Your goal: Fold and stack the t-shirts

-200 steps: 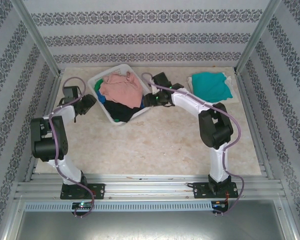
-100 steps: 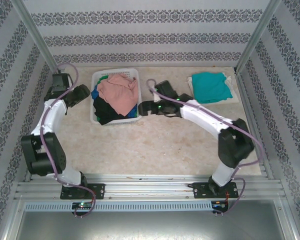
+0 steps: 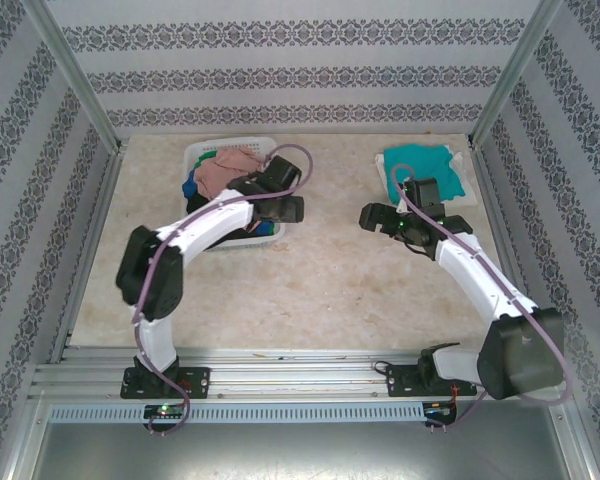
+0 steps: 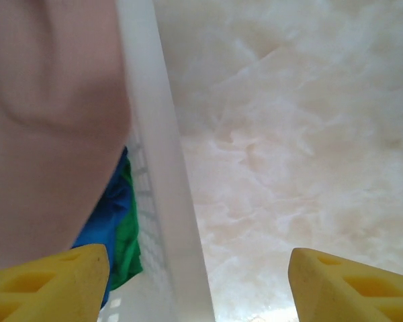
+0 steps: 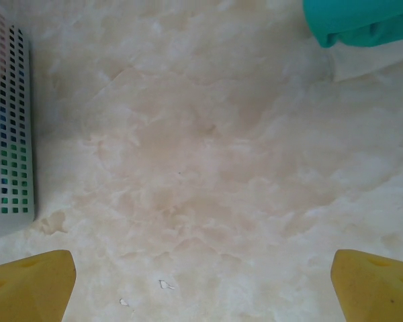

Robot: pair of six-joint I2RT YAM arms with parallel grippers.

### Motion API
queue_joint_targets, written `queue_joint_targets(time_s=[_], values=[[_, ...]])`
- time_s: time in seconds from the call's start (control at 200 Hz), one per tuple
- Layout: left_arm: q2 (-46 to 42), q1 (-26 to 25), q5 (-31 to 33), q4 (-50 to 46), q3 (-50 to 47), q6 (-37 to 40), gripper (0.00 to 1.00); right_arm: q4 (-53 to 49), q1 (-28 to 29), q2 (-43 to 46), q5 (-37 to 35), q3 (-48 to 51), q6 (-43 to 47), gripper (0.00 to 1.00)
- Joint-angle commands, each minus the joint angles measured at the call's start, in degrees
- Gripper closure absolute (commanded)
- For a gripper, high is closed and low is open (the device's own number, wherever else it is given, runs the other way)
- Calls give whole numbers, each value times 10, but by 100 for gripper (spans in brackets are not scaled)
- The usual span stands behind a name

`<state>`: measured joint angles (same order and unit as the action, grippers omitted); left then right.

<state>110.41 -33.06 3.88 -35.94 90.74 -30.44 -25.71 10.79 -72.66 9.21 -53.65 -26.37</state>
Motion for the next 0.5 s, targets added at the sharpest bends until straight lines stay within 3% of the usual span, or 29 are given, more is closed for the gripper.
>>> queue_joint_targets(time_s=[0.0, 0.325, 0.495], values=[[33, -7, 44, -54, 36, -23, 34, -1, -10, 23, 18, 18, 15, 2], [53, 2, 110, -88, 49, 26, 83, 12, -20, 25, 40, 33, 23, 2], [23, 55, 111, -72, 13, 115, 94, 21, -25, 25, 41, 38, 19, 2]])
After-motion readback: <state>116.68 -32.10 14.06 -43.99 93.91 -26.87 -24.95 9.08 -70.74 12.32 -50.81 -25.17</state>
